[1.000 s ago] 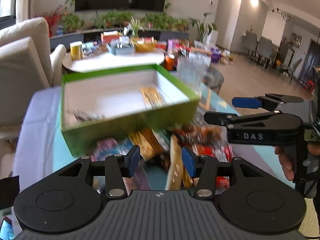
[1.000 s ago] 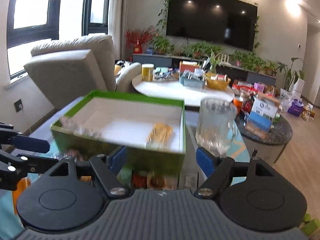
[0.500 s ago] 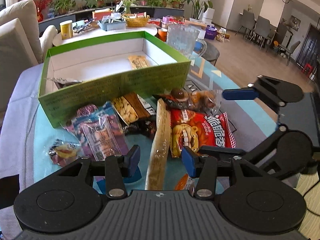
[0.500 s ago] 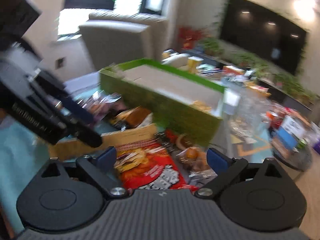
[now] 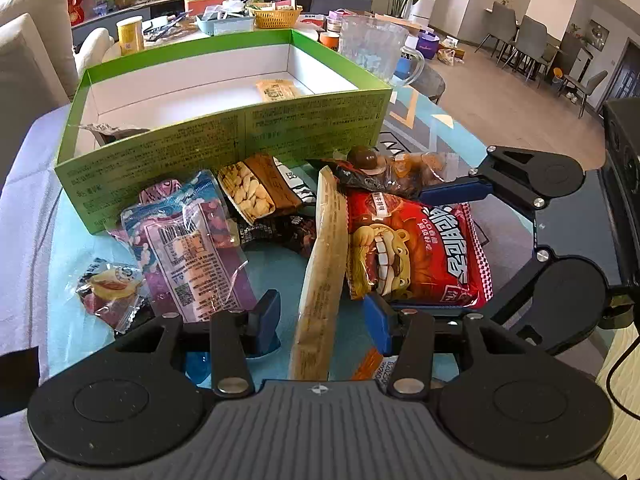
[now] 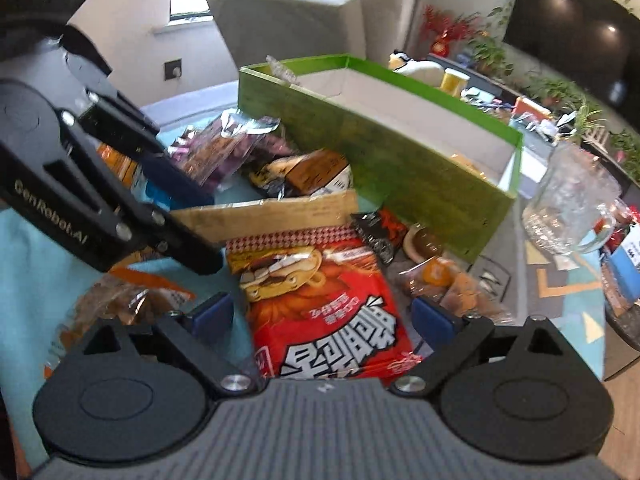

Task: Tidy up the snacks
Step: 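Grasp tan stick snack with left tool while right tool grasps red chip bag, then lift both snacks and carry them over the green box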

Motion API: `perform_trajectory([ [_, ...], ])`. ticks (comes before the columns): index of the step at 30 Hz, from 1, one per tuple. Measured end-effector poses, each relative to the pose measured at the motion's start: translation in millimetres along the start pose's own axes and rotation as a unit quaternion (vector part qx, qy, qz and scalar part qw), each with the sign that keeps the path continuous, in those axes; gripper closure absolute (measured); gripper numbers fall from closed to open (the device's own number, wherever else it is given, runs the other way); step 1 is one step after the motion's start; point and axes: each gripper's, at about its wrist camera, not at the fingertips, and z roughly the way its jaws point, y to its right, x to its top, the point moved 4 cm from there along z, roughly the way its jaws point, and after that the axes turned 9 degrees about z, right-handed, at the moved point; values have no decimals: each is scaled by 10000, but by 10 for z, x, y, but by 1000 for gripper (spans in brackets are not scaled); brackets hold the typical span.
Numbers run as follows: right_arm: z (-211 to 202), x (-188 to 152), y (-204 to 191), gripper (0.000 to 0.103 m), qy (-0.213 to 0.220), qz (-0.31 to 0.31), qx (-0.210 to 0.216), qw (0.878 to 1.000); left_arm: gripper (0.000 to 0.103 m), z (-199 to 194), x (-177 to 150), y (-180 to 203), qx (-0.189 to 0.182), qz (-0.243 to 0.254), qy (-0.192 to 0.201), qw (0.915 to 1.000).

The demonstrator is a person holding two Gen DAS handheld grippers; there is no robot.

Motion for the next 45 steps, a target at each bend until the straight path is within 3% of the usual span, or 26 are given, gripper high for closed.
perform_trajectory([
  [6,21,-2,91,19,-26,322,145,9994,61,76,-12,10,-26,15,-80,10000],
  [7,18,-5,102,19,-45,405,192,9990,65,76,-10,10,-42,22,-74,10000],
  [9,-15,-20,96,22,-47,447,147,9989,84,76,-12,10,-84,48,-87,9999],
  [10,-32,-25,89,24,-53,454,128,9989,85,73,-13,11,-119,49,-106,9999],
  [18,-290,-141,56,24,156,774,-288,9965,88,-156,24,63,-137,114,211,9996],
  [27,-785,26,24,24,1049,1174,-551,9860,89,-510,70,107,-44,198,636,9978],
  [35,-887,399,46,24,1779,1557,-1026,9662,89,-840,280,-36,438,260,1250,9909],
  [45,-603,871,251,24,1987,2041,-1238,9505,89,-901,741,-542,1205,-82,1665,9786],
])
